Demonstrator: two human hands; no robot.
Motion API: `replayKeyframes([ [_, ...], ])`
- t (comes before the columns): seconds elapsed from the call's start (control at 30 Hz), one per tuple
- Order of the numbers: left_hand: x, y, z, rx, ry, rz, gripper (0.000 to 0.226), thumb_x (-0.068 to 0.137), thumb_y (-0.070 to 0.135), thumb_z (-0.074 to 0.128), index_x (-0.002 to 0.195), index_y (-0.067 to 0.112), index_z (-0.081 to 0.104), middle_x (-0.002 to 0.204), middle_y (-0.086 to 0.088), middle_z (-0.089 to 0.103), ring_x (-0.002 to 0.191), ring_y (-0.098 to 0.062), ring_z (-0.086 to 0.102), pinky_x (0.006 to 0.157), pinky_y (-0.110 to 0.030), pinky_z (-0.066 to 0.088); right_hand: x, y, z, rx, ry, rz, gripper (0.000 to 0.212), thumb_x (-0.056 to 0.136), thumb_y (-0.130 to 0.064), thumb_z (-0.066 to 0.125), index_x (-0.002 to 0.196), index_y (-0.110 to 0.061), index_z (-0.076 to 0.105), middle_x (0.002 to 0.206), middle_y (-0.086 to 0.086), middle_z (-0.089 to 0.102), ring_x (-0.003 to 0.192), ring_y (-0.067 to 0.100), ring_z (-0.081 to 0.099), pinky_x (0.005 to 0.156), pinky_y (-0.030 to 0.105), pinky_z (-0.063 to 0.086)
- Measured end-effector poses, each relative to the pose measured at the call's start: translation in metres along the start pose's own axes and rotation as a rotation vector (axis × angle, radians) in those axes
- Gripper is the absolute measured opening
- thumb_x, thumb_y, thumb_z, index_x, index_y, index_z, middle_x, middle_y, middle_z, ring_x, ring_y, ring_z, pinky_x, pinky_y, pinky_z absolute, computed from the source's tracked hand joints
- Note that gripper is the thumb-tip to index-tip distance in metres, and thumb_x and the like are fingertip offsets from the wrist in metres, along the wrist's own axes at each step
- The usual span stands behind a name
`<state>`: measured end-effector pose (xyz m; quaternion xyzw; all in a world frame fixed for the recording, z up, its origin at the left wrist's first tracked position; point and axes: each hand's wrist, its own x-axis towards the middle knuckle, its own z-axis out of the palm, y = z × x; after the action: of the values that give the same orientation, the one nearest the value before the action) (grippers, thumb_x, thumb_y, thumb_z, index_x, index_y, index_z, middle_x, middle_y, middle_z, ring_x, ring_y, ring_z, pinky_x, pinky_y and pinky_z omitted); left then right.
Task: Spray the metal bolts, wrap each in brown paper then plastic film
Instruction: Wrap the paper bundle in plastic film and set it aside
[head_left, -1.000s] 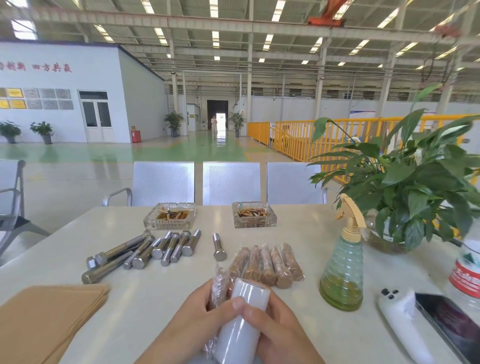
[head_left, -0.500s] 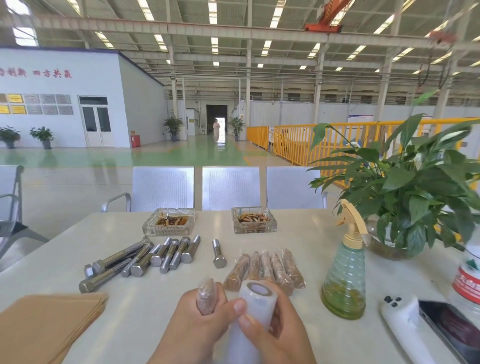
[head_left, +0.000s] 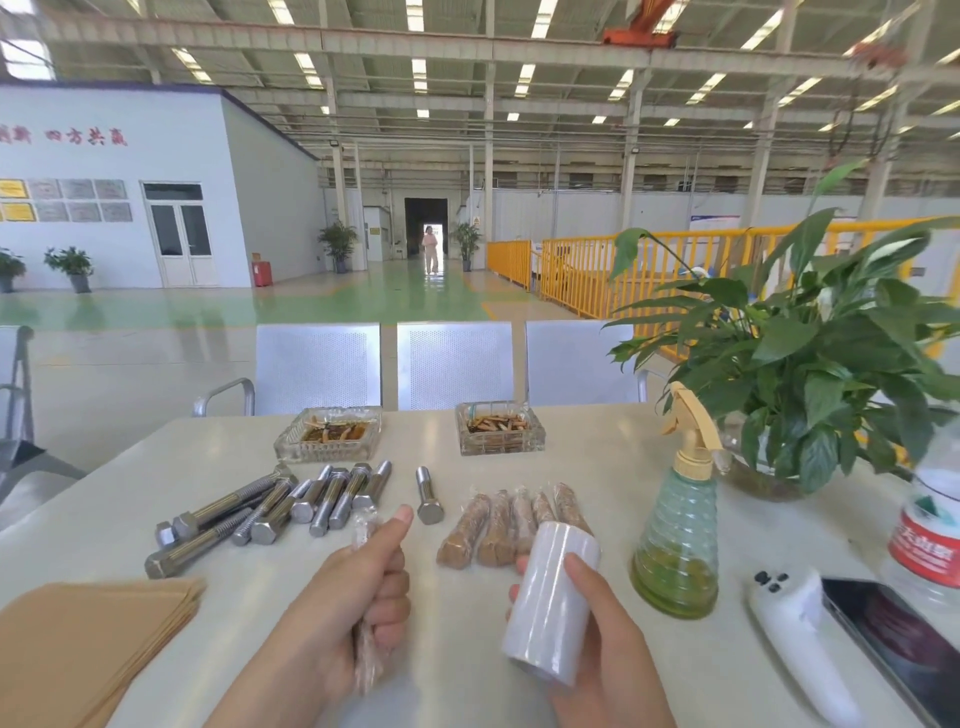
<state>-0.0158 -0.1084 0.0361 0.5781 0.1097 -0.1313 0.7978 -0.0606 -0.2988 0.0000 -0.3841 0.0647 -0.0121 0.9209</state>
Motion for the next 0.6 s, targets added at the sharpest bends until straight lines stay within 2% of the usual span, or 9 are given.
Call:
replayKeyframes([
  [0.03, 0.006, 0.004, 0.005, 0.023, 0.005, -0.022, 0.051, 0.084, 0.049, 0.074, 0.06, 0.025, 0.036, 0.056, 0.005, 0.018, 0.037, -0.01, 0.02, 0.036, -0.015, 0.021, 0.002, -0.001, -0.001, 0.04, 0.01, 0.024, 0.053, 0.072, -0.03, 0.069, 0.113, 0.002, 0.069, 0.09, 0.022, 0.075, 0.069, 0.031, 0.071, 0.073, 0.044, 0.052],
  [0.1, 0.022, 0.012, 0.018, 0.082, 0.019, -0.047, 0.046, 0.091, 0.045, 0.072, 0.068, 0.022, 0.039, 0.054, 0.006, 0.019, 0.036, -0.009, 0.018, 0.036, -0.014, 0.018, 0.007, -0.002, -0.002, 0.09, 0.046, 0.053, 0.053, 0.071, -0.03, 0.068, 0.111, 0.005, 0.068, 0.093, 0.023, 0.075, 0.073, 0.034, 0.067, 0.075, 0.045, 0.05],
  [0.17, 0.04, 0.021, 0.035, 0.191, -0.006, -0.072, 0.038, 0.095, 0.039, 0.07, 0.078, 0.018, 0.044, 0.051, 0.003, 0.029, 0.037, -0.012, 0.026, 0.038, -0.016, 0.024, 0.008, -0.002, -0.001, 0.103, 0.061, 0.064, 0.052, 0.072, -0.03, 0.067, 0.111, 0.005, 0.068, 0.097, 0.024, 0.075, 0.076, 0.036, 0.065, 0.074, 0.045, 0.05],
  [0.23, 0.057, 0.03, 0.052, 0.349, -0.039, -0.034, 0.021, 0.095, 0.021, 0.066, 0.084, 0.01, 0.051, 0.056, -0.007, 0.044, 0.045, -0.019, 0.039, 0.048, -0.026, 0.034, 0.01, -0.001, 0.0, 0.101, 0.061, 0.071, 0.051, 0.071, -0.03, 0.066, 0.111, 0.003, 0.068, 0.099, 0.024, 0.075, 0.075, 0.036, 0.066, 0.07, 0.044, 0.051],
  [0.3, 0.075, 0.036, 0.065, 0.552, -0.01, 0.074, 0.011, 0.089, 0.001, 0.061, 0.08, 0.004, 0.055, 0.062, -0.013, 0.051, 0.053, -0.025, 0.048, 0.059, -0.033, 0.04, 0.011, -0.001, 0.0, 0.096, 0.07, 0.074, 0.052, 0.071, -0.03, 0.066, 0.112, 0.002, 0.068, 0.1, 0.024, 0.075, 0.07, 0.035, 0.066, 0.064, 0.042, 0.052],
  [0.33, 0.084, 0.038, 0.071, 0.674, 0.026, 0.13, 0.015, 0.088, 0.0, 0.061, 0.075, 0.005, 0.055, 0.062, -0.013, 0.053, 0.056, -0.025, 0.051, 0.061, -0.032, 0.041, 0.013, -0.002, 0.0, 0.097, 0.075, 0.079, 0.053, 0.07, -0.029, 0.066, 0.113, 0.002, 0.068, 0.101, 0.025, 0.075, 0.067, 0.034, 0.067, 0.063, 0.041, 0.053],
  [0.4, 0.096, 0.039, 0.082, 0.883, 0.105, 0.22, 0.026, 0.087, 0.011, 0.07, 0.07, 0.013, 0.051, 0.068, -0.007, 0.058, 0.067, -0.024, 0.059, 0.064, -0.03, 0.045, 0.014, -0.002, -0.001, 0.112, 0.074, 0.099, 0.056, 0.07, -0.03, 0.065, 0.116, 0.002, 0.066, 0.103, 0.026, 0.075, 0.064, 0.034, 0.068, 0.063, 0.041, 0.053],
  [0.5, 0.11, 0.032, 0.093, 1.115, 0.231, 0.344, 0.028, 0.085, 0.026, 0.076, 0.087, 0.014, 0.051, 0.093, 0.0, 0.058, 0.09, -0.021, 0.055, 0.075, -0.029, 0.045, 0.016, -0.001, -0.001, 0.15, 0.059, 0.13, 0.058, 0.069, -0.031, 0.065, 0.117, 0.002, 0.065, 0.104, 0.028, 0.075, 0.062, 0.034, 0.069, 0.06, 0.041, 0.054],
  [0.6, 0.118, 0.016, 0.099, 1.28, 0.256, 0.406, 0.022, 0.086, 0.031, 0.069, 0.096, 0.013, 0.062, 0.104, -0.007, 0.068, 0.091, -0.023, 0.058, 0.078, -0.027, 0.045, 0.017, 0.0, -0.002, 0.154, 0.065, 0.127, 0.056, 0.066, -0.033, 0.066, 0.107, 0.005, 0.068, 0.084, 0.027, 0.074, 0.058, 0.034, 0.069, 0.062, 0.042, 0.053],
])
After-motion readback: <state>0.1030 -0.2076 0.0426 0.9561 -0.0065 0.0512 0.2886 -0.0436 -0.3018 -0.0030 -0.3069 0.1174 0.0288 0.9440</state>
